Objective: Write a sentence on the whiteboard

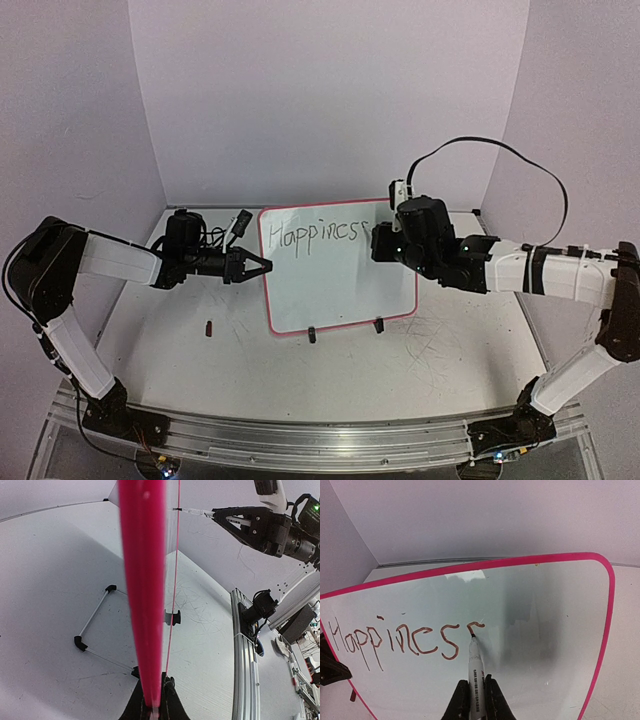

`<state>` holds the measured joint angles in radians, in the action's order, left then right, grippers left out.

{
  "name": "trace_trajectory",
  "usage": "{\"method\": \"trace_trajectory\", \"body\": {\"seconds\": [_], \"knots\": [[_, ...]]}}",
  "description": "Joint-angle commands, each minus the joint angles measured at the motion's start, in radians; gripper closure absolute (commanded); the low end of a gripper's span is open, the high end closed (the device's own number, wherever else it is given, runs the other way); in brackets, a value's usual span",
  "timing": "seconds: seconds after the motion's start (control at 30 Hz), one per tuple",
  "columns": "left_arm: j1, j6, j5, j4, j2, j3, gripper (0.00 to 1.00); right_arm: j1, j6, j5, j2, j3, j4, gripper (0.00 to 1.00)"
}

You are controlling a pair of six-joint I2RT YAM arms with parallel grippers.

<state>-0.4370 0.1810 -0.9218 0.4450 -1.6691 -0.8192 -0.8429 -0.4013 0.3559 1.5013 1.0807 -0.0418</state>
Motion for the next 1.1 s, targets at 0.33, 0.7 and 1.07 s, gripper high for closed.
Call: {"method": "trace_trajectory", "body": {"seconds": [0.33, 0.7, 1.07], "knots": [[-0.006, -0.043, 0.034, -0.038, 0.005, -0.028, 1.0, -0.001, -0.029, 0.055, -0.056, -0.034, 0.042, 1.0], [-0.006, -0.04, 0.035, -0.038, 0.007, -0.029, 1.0, -0.035, -0.042, 0.024, -0.005, -0.009, 0.042, 1.0], [-0.006, -0.041, 0.042, -0.038, 0.01, -0.024, 1.0, -0.045, 0.014, -0.003, -0.116, 0.005, -0.01, 1.0]]}}
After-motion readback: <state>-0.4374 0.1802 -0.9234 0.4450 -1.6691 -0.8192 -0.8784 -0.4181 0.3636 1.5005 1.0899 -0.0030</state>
